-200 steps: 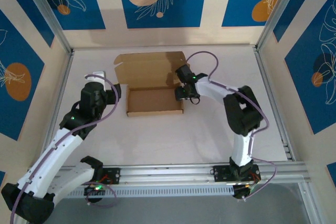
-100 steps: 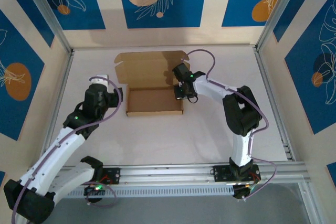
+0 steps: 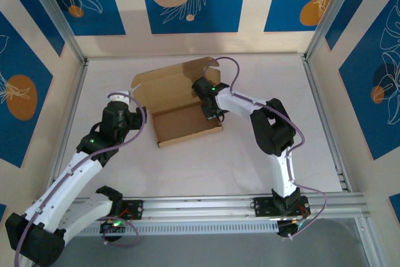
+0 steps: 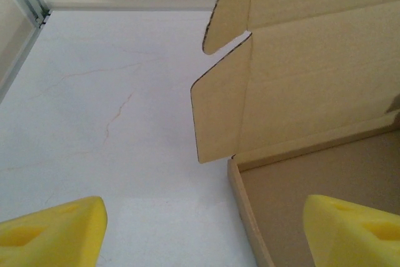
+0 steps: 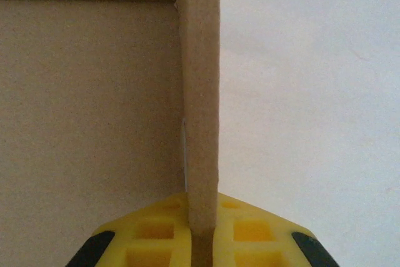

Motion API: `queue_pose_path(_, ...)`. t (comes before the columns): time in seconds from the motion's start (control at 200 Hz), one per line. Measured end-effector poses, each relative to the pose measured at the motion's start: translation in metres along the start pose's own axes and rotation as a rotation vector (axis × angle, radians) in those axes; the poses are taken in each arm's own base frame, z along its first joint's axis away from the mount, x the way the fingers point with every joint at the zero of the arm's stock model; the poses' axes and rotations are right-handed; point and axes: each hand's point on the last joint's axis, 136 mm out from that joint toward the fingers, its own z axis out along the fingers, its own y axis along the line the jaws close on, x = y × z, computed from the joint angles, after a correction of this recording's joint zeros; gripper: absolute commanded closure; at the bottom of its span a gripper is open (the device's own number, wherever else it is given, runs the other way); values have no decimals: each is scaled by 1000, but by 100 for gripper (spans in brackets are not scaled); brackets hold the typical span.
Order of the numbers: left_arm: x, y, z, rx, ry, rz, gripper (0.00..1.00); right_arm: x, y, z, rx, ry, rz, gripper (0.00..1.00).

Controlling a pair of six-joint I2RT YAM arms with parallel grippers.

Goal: Fold the paper box

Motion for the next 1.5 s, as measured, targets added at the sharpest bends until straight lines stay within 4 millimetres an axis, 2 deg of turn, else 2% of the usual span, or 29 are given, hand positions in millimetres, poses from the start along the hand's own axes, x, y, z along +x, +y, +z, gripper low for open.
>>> queue_pose_path(0.14, 1, 0, 1, 0, 1, 0, 18, -5, 0, 1, 69, -7, -42, 89)
queue_pose_path(0.29, 0, 0, 1, 0, 0, 1, 18, -1, 0, 8, 110, 4, -64, 87)
queue_pose_path(0.31, 0, 0, 1, 0, -1, 2, 18, -1, -1, 8, 111, 4, -64, 85)
queue_pose_path(0.405, 0, 0, 1, 0, -1, 3, 18, -2, -1, 8, 99, 3, -62, 61)
queue_pose_path(0.505, -4, -2, 1, 7, -19, 15, 18, 8, -2, 3, 17, -7, -60, 51)
queue_pose_path(0.565, -10, -4, 2, 20, -39, 28, 17, 14, -4, -12, -57, -27, -60, 47)
queue_pose_path(0.615, -14, -7, 4, 32, -52, 37, 18, 12, -6, -30, -123, -71, -67, 46)
queue_pose_path(0.72, -22, -12, 8, 71, -68, 69, 17, -8, -11, -81, -274, -236, -73, 42)
queue_pose_path(0.78, -27, -15, 12, 92, -74, 92, 14, -23, -21, -109, -352, -348, -68, 38)
queue_pose_path(0.86, -32, -16, 19, 115, -80, 120, 7, -41, -44, -129, -416, -467, -47, 34)
queue_pose_path(0.965, -33, -20, 33, 155, -61, 144, 7, -57, -75, -127, -457, -545, -55, 31)
queue_pose_path(1.045, -35, -22, 45, 182, -47, 142, 7, -64, -85, -116, -477, -572, -100, 29)
queue_pose_path(1.146, -39, -16, 51, 207, -53, 119, 8, -67, -72, -101, -516, -582, -211, 27)
queue_pose_path(1.271, -52, 3, 51, 195, -107, 81, 9, -77, -56, -90, -579, -597, -309, 26)
queue_pose_path(1.366, -58, 14, 53, 176, -138, 74, 9, -93, -53, -90, -594, -634, -356, 28)
queue_pose_path(1.496, -54, 23, 66, 195, -161, 66, 10, -116, -48, -99, -605, -686, -439, 30)
